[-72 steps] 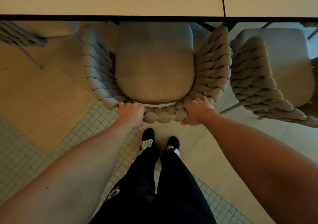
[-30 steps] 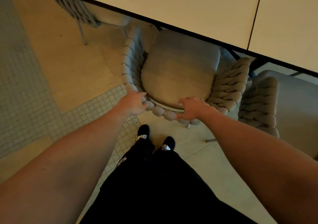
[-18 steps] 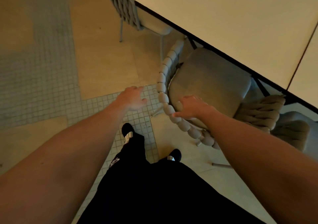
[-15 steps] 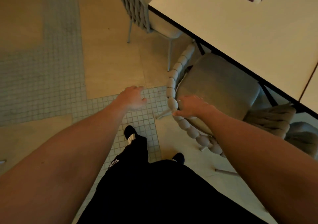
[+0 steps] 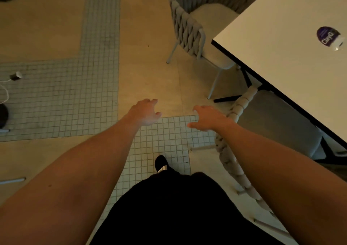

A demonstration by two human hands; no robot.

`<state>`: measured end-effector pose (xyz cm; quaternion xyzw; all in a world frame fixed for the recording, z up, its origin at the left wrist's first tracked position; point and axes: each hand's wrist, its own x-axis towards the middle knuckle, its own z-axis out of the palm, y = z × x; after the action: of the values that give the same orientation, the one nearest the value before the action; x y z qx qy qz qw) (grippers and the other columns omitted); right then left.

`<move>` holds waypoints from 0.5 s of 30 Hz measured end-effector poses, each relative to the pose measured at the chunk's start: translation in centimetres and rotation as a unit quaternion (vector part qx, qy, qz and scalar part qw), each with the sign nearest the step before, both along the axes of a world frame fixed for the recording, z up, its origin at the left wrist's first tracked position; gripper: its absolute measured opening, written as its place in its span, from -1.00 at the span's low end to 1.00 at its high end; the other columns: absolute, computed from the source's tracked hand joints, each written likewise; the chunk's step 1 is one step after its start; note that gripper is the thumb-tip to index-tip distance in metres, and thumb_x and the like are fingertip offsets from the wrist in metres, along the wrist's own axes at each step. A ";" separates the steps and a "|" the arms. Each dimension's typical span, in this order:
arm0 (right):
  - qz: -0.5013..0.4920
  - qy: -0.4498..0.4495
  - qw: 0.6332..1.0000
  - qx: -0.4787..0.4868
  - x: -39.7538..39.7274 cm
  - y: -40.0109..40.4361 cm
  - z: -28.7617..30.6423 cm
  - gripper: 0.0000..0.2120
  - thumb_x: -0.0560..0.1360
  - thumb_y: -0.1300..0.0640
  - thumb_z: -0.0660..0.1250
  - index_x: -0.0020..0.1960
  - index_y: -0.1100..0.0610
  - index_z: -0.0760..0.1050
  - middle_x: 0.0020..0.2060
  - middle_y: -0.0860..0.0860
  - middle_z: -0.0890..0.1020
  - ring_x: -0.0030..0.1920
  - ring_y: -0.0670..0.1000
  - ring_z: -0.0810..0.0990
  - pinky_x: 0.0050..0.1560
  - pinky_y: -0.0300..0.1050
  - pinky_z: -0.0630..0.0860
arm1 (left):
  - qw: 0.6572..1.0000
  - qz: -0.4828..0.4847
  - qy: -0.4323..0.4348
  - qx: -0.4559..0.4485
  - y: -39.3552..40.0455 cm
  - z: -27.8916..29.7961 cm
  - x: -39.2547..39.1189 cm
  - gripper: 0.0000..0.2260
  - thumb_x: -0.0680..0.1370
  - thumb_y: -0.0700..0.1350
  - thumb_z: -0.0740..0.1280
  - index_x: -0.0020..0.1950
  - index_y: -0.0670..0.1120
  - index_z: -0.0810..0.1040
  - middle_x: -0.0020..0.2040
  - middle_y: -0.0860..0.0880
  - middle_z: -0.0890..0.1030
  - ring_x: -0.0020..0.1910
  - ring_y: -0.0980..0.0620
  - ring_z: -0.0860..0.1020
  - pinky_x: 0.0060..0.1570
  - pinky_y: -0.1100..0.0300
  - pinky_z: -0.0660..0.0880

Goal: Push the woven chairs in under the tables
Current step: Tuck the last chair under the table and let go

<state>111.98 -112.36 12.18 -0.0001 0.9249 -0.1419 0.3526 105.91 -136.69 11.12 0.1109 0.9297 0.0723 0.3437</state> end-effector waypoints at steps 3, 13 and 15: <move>0.006 0.003 1.000 -0.002 -2.6 -1.9 0.3 -0.30 0.55 -0.27 0.36 0.53 0.06 0.27 0.49 0.12 0.39 0.47 0.18 0.31 0.44 0.20 0.33 | 1.000 0.010 0.005 -0.006 -1.8 0.3 -2.3 -0.38 0.66 0.16 0.20 0.64 -0.03 0.09 0.58 -0.13 0.24 0.53 -0.18 0.26 0.45 -0.11 0.31; 0.045 0.003 0.999 0.006 -13.3 -6.2 -0.1 -0.24 0.53 -0.30 0.36 0.56 0.07 0.23 0.50 0.13 0.36 0.49 0.21 0.28 0.45 0.18 0.31 | 0.999 0.022 0.003 -0.024 -6.3 0.6 -10.9 -0.37 0.68 0.17 0.18 0.66 -0.01 0.03 0.59 -0.14 0.22 0.52 -0.22 0.26 0.43 -0.17 0.31; 0.049 0.003 0.999 0.010 -16.3 -6.6 -0.3 -0.24 0.54 -0.29 0.35 0.57 0.07 0.22 0.51 0.13 0.35 0.49 0.21 0.28 0.44 0.16 0.32 | 0.998 0.029 0.011 -0.046 -7.0 0.3 -13.4 -0.37 0.67 0.19 0.18 0.65 0.00 0.04 0.58 -0.13 0.24 0.50 -0.23 0.28 0.40 -0.19 0.35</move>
<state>95.66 -118.93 11.90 -0.0420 0.9262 -0.1156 0.3565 92.49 -143.66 11.39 0.0684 0.9387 0.0382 0.3357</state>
